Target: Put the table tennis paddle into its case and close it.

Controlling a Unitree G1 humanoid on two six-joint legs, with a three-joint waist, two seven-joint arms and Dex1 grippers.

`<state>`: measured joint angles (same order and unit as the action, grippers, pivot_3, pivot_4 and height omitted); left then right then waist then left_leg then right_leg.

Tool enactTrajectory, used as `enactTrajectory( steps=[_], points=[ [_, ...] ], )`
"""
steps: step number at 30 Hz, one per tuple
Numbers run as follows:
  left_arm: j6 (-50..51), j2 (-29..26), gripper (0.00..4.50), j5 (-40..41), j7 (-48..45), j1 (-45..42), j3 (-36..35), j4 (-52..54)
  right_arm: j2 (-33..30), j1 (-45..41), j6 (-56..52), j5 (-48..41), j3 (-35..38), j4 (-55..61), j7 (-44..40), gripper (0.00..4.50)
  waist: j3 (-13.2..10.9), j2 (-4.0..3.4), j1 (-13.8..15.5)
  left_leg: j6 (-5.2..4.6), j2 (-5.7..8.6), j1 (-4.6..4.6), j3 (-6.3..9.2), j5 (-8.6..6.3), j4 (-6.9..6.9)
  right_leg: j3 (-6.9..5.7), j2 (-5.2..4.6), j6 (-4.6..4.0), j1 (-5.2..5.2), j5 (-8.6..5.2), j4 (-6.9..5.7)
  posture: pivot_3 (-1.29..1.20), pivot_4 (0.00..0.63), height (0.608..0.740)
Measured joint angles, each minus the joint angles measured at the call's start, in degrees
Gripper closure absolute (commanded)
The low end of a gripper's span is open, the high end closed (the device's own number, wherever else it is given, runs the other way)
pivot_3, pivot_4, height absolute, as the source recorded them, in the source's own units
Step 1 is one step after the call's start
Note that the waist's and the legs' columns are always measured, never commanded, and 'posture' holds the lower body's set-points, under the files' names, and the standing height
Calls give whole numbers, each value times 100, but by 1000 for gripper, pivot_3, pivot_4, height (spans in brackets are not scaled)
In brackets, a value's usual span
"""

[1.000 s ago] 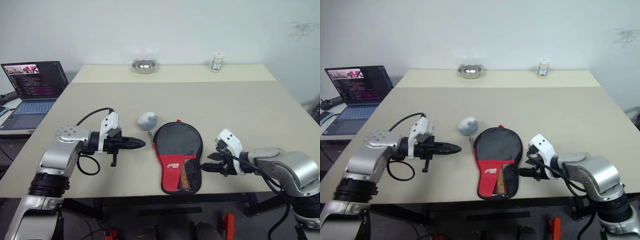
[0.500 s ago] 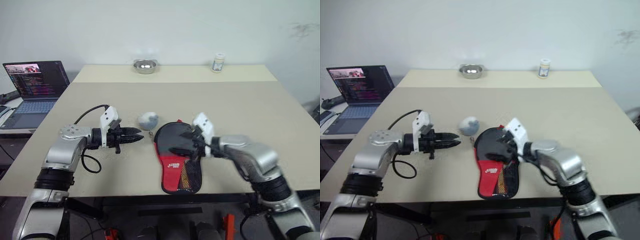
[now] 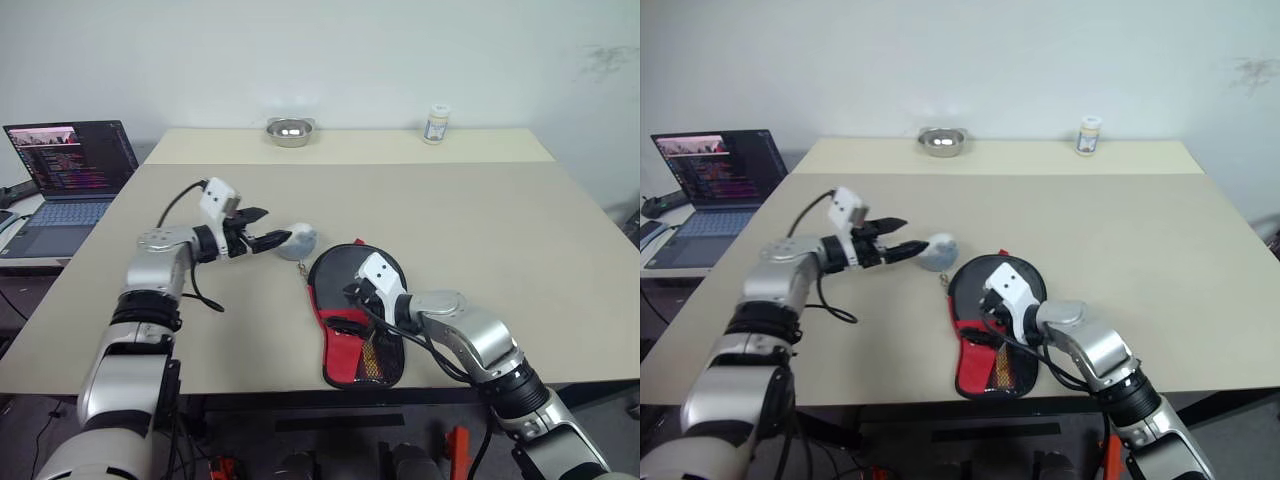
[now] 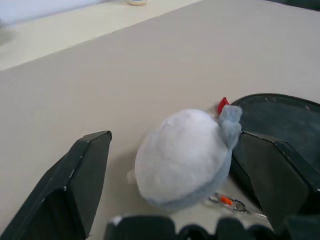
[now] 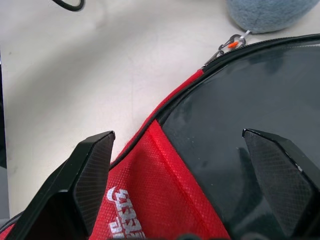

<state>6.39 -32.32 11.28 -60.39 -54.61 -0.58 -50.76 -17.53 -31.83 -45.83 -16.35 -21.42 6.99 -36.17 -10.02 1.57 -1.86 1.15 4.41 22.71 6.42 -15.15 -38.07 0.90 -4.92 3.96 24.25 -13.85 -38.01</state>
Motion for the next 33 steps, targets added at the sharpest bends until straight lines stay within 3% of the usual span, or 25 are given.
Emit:
enactTrajectory(
  steps=[7,15,24,27,29,33],
  points=[
    [-940,298,56,-874,108,-750,469,-1469,131,0,31,146,-6,0,22,0,0,0,-20,-1,0,0,-3,-1,1,2,1,0,2,0,-2,0,150,740],
    [-1311,446,56,-1426,463,-853,641,-2137,177,0,97,317,34,0,238,0,0,1,-17,-3,1,1,-1,-1,0,2,1,0,4,0,-3,0,150,740],
    [-1309,463,3170,-1494,470,-858,569,-2175,278,-116,449,688,216,-685,505,0,1,1,-20,-2,2,0,-3,-1,0,3,1,0,5,0,-6,0,150,740],
    [-1302,469,4003,-1497,469,-861,569,-2175,291,-116,449,672,217,-709,373,0,1,2,-24,-2,1,-1,-2,-1,0,2,2,0,3,0,-7,0,150,740],
    [-1289,475,4210,-1508,480,-861,570,-2175,291,-124,443,685,201,-734,330,0,2,3,-24,-3,1,-3,-2,-1,-1,2,2,1,1,0,-8,0,150,740],
    [-1313,532,4214,-1711,658,-906,645,-2183,299,-223,435,846,130,-862,285,0,4,4,-22,-19,1,-19,-2,-10,-1,1,2,1,-14,0,-12,0,150,740]
  ],
)
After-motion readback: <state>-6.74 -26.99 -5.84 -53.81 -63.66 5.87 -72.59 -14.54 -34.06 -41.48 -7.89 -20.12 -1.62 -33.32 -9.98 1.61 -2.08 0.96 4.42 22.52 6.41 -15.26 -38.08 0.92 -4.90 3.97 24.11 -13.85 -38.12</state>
